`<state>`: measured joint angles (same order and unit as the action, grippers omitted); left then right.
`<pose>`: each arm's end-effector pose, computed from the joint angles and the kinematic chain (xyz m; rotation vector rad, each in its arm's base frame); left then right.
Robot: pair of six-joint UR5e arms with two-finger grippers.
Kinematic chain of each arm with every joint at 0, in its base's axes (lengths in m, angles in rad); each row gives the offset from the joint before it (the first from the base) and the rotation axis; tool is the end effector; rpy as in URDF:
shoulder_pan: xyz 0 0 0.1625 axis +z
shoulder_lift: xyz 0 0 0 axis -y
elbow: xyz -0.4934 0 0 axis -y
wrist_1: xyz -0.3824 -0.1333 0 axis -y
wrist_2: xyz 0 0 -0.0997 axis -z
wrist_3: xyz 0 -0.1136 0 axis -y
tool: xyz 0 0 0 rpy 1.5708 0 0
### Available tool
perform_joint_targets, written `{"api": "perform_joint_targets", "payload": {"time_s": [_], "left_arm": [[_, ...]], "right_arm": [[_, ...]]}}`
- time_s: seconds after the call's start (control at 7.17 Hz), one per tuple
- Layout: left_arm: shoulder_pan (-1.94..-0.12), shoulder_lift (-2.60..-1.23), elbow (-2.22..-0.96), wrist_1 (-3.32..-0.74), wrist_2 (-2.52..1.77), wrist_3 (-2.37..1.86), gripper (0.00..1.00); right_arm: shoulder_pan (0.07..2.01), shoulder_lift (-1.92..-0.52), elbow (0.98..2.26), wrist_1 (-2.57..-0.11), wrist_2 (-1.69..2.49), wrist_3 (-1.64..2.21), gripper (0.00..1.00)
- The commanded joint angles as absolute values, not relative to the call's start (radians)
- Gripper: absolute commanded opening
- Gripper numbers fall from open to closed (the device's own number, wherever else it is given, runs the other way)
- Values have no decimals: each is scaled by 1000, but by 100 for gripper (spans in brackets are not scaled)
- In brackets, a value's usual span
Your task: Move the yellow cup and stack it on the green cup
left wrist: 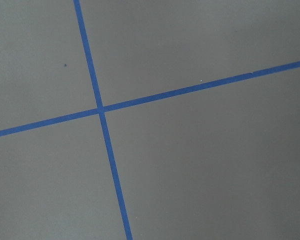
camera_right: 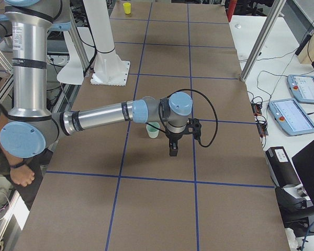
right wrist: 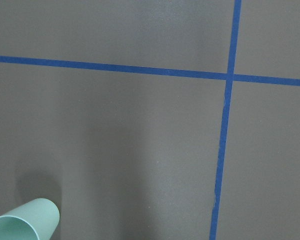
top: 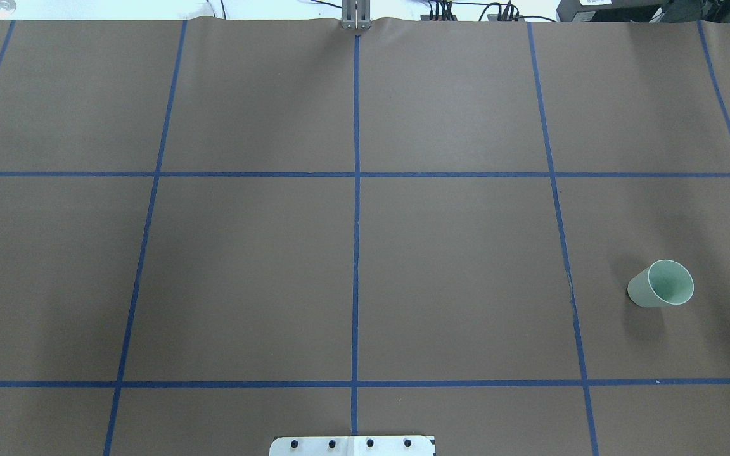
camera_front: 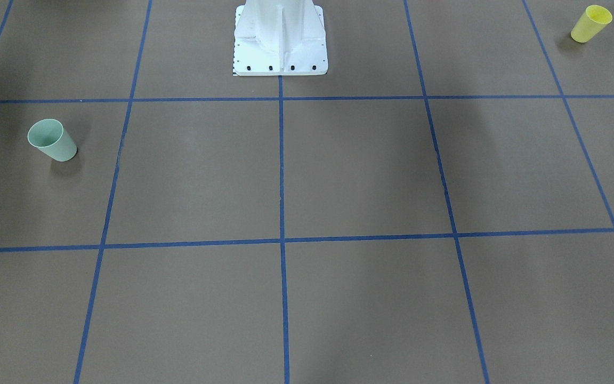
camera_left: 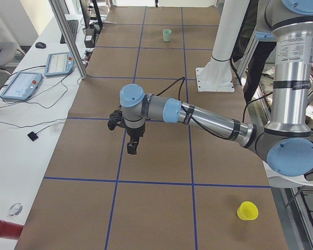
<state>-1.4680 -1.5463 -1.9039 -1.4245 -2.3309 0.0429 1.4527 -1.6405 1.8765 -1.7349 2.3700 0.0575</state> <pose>-0.0071 -0.4671 0.6047 0.1318 0.7639 0.2000 -0.0006 -0.4456 0.6371 -0.0023 -0.8020 -0.0860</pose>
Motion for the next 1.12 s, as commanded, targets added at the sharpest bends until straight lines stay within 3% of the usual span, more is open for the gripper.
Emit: {"api": "perform_joint_targets", "payload": {"time_s": [0.0, 0.98], "left_arm": [[-1468, -1546, -1905, -1425, -2332, 43, 100], [-1468, -1531, -1910, -1431, -2335, 45, 100]], "right_arm": [[1453, -1641, 1876, -1735, 2370, 55, 100], [1450, -1663, 1908, -1680, 2385, 54, 100]]}}
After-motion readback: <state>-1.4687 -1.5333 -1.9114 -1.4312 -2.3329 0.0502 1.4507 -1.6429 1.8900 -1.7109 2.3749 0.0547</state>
